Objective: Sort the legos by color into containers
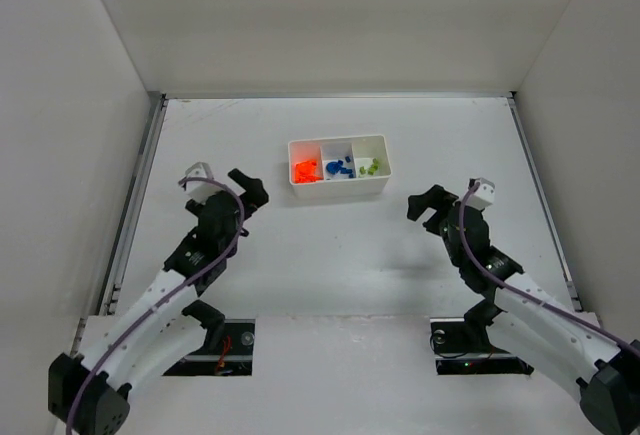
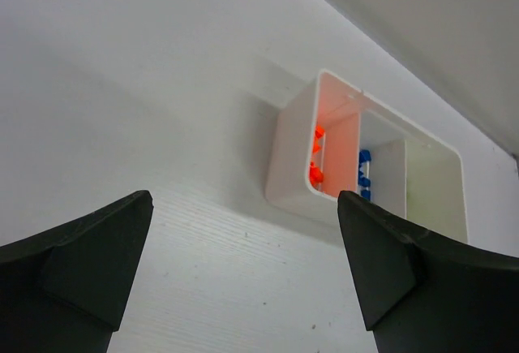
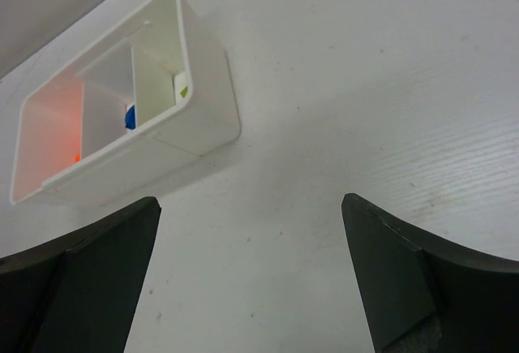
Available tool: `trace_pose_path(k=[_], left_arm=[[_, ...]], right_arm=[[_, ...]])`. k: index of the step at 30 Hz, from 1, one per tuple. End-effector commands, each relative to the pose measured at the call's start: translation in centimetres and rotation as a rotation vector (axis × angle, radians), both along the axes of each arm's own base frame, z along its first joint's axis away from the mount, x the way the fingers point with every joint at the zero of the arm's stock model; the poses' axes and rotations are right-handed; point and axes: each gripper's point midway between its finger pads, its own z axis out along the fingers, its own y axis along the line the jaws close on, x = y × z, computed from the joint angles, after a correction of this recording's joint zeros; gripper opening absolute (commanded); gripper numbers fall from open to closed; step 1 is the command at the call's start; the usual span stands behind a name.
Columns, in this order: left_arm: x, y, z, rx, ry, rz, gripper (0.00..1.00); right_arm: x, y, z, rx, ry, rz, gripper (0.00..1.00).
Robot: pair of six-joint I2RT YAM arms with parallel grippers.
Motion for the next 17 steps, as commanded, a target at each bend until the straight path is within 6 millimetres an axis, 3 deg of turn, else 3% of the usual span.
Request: trace_pose_path(k=[1, 4, 9, 17], left_arm=[[-2.9, 3.1, -3.0, -0.053, 0.125, 0.079, 1.0], [-4.2, 4.4, -4.0, -0.071, 0.143, 0.096, 1.0], [-4.7, 4.0, -5.5, -0.066, 0.185, 0.07, 1.0], [-3.5, 2.9, -8.8, -0.01, 0.284, 0.051, 1.0]], right_arm=[[-0.2, -1.5, 1.8, 0.017, -0.014, -0.081, 1.0], [-0.7, -2.0, 1.4, -0.011, 0.017, -0.092, 1.0], [-1.0, -2.6, -1.0, -0.113, 0.154, -0.101, 1.0], [-1.5, -0.5, -0.8, -0.224, 0.154, 0.021, 1.0]])
